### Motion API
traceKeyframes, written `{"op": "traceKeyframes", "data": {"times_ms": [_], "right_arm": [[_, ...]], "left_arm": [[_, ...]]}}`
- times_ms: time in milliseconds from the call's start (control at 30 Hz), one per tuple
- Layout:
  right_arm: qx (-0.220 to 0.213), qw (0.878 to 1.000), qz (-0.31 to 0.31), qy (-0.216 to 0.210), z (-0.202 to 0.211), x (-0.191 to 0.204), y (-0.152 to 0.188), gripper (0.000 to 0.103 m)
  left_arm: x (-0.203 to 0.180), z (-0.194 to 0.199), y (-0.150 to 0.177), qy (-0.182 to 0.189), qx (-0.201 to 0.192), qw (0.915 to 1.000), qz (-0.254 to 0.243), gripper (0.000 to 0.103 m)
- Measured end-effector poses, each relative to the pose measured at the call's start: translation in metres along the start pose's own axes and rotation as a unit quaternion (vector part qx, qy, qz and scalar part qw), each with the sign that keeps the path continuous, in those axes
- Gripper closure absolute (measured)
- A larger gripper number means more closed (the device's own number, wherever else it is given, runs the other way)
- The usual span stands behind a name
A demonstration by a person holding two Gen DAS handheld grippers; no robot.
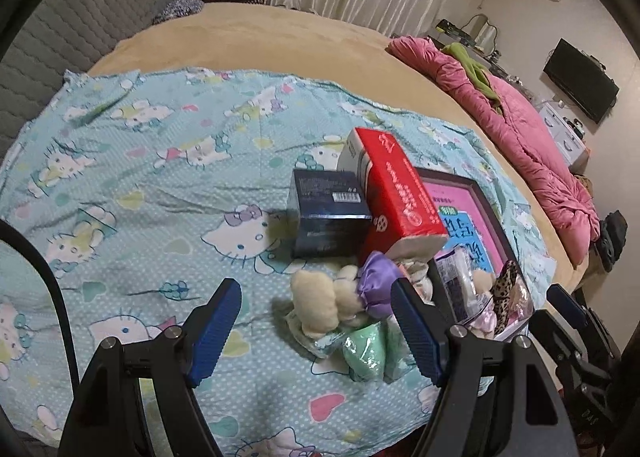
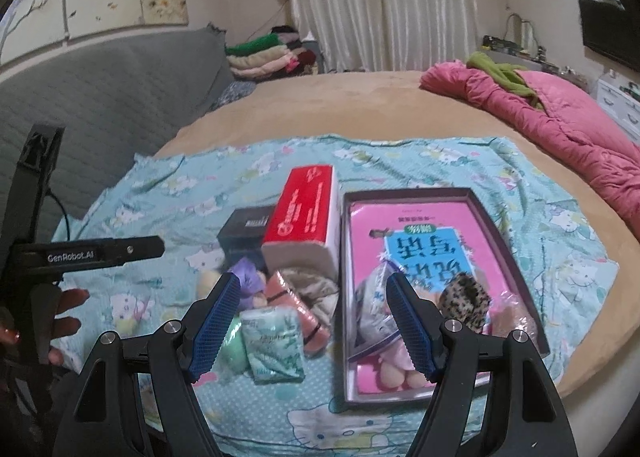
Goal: Organize soft objects
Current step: 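Grasp the cream fluffy plush with the left tool while the right tool grasps the green-white wipes packet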
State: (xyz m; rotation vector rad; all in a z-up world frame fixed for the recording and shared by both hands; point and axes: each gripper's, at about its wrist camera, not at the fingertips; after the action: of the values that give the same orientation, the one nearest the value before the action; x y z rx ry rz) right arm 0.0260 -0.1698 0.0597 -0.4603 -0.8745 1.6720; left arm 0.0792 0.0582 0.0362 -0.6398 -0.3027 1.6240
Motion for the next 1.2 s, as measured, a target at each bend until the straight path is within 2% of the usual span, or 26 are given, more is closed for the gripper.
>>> {"op": "traceKeyframes", "data": {"times_ms": [100, 367, 733, 1033, 1200], "right_arm": [[0.017, 1.0, 0.007, -0.001, -0.011, 0.004, 0.007, 0.026], [0.065, 0.997, 0.034, -0.008, -0.044, 0.017, 0.029, 0.026], [0.096, 0.995, 0.033, -0.018, -0.079, 0.024, 0.042, 0.026], [0.104, 0.994, 0.036, -0.018, -0.093, 0.027, 0.044, 0.026], [0.112, 0.993, 0.036, -0.008, -0.102, 0.025, 0.045, 0.026]], "left_arm": [[0.003, -0.015, 0.006, 0.001, 0.014, 0.9999, -0.002, 0.026], [0.01, -0.038, 0.016, 0.006, 0.019, 0.9998, -0.009, 0.026], [0.015, -0.063, 0.02, 0.015, 0.025, 0.9993, -0.025, 0.026], [0.011, -0.078, 0.011, 0.04, 0.026, 0.9979, -0.044, 0.025], [0.013, -0.085, 0.009, 0.074, 0.026, 0.9958, -0.047, 0.025]]}}
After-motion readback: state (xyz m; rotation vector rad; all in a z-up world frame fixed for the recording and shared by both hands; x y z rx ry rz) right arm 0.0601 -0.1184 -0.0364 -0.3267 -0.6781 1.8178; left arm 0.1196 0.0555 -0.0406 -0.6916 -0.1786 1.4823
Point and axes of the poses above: each gripper's, at about its wrist camera, not at the fingertips, and z roughly against the way its jaws point, x to its left, y to its underside, and after that the axes turned 4 degrees about -y, right-handed
